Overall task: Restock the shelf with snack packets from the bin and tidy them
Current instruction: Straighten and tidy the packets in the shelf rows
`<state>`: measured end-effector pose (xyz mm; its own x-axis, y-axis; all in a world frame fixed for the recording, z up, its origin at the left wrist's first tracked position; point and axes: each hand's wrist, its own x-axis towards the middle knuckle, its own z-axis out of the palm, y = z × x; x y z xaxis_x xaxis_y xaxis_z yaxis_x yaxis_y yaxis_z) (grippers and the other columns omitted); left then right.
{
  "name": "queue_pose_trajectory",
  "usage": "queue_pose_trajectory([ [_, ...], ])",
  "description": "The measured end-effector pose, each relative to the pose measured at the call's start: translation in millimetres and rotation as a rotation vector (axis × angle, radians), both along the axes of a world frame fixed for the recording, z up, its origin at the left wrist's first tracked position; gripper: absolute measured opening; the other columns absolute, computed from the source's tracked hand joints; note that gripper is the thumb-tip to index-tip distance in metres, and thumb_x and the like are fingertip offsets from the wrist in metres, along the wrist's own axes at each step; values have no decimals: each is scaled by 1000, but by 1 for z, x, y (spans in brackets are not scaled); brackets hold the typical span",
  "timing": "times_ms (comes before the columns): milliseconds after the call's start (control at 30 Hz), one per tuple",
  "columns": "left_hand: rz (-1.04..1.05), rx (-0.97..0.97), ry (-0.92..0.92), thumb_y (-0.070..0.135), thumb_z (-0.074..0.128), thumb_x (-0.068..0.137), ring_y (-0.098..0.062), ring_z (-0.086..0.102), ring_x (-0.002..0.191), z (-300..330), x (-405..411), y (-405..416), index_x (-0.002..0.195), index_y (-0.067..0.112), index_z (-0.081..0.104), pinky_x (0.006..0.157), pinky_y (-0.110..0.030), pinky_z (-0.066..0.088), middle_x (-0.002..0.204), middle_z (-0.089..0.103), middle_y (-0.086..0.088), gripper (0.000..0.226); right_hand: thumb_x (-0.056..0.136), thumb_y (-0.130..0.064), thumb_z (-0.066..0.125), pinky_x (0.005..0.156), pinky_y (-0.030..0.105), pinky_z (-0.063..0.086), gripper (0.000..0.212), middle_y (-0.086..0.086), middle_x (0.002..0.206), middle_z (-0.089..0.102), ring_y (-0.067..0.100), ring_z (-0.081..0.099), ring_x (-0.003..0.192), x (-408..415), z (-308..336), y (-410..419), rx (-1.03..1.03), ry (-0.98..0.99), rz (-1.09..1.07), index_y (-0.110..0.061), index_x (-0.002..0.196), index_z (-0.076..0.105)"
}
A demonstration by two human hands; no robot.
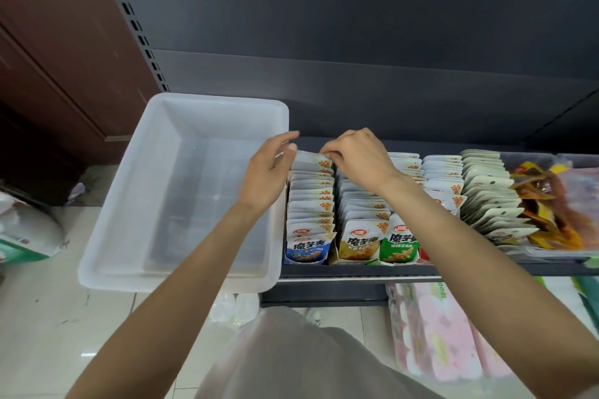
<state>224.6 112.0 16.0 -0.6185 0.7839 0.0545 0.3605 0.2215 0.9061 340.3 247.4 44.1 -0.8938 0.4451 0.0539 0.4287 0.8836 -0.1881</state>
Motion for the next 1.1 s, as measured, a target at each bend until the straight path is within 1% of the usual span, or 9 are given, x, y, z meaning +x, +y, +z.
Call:
queue_pose_trajectory([
  [100, -95, -24, 37, 28, 38, 101, 2, 38, 125, -3, -1, 10, 134, 23, 49, 98, -6, 25, 140, 44, 11, 35, 98, -18, 44, 96, 36, 33, 29, 5, 110, 68, 23, 54, 113, -1, -1, 2, 49, -40, 10, -21, 116, 67],
  [267, -295, -179, 26, 34, 29, 102, 1, 13, 139, -14, 11, 11, 149, 22, 18, 105, -12, 10, 157, 11, 10, 50, 99, -15, 42, 104, 36, 32, 34, 7, 130, 59, 22, 43, 129, 11, 2, -2, -62, 11, -28, -15, 131, 56],
  [433, -84, -27, -438, 50, 23, 98, -3, 17, 140, -4, 23, 5, 147, 37, 11, 112, -26, 15, 156, 14, 15, 53, 98, -3, 41, 105, 25, 38, 42, 6, 136, 52, 13, 52, 121, 31, 20, -43, -454, 438, -302, -10, 139, 43],
  [533, 19, -9, -592, 52, 24, 98, 19, 56, 95, 5, 29, -3, 129, 39, 40, 78, -2, 44, 112, 58, 26, 37, 97, -4, 44, 103, 25, 40, 44, 4, 134, 54, 14, 53, 121, 34, 13, -70, -489, 387, -378, -12, 140, 43],
  [633, -6, -53, -662, 52, 25, 98, 10, 65, 68, 7, 33, -10, 104, 31, 59, 51, -6, 47, 72, 69, 22, 40, 94, 0, 48, 98, 25, 44, 41, 8, 124, 62, 18, 60, 111, 32, 0, -79, -329, 363, -367, -9, 134, 51],
  [767, -19, -39, -745, 60, 28, 95, -4, 67, 92, -3, 33, -10, 123, 26, 57, 66, -15, 53, 105, 69, 7, 52, 90, 5, 50, 92, 18, 42, 40, 8, 118, 65, 19, 63, 105, 25, -8, -78, -272, 332, -338, -8, 127, 58],
  [900, -18, -36, -702, 72, 32, 86, -13, 48, 126, -5, 38, -10, 145, 35, 30, 105, -35, 40, 141, 46, 5, 70, 89, 6, 49, 93, 14, 36, 40, 8, 121, 64, 19, 61, 107, 22, -9, -71, -245, 307, -313, -9, 125, 60],
  [1033, -30, -32, -731, 88, 39, 65, -19, 42, 132, -6, 40, -12, 145, 37, 27, 110, -45, 34, 148, 39, 1, 96, 92, 1, 49, 92, 13, 36, 38, 5, 122, 64, 16, 59, 110, 29, -7, -69, -321, 315, -304, -11, 126, 59],
  [1100, -30, -31, -694, 83, 33, 74, -17, 35, 137, -2, 42, -16, 147, 38, 21, 112, -37, 25, 151, 32, 4, 86, 94, -5, 49, 103, 19, 31, 37, 5, 131, 57, 16, 50, 125, 35, -6, -73, -306, 335, -274, -11, 130, 56],
])
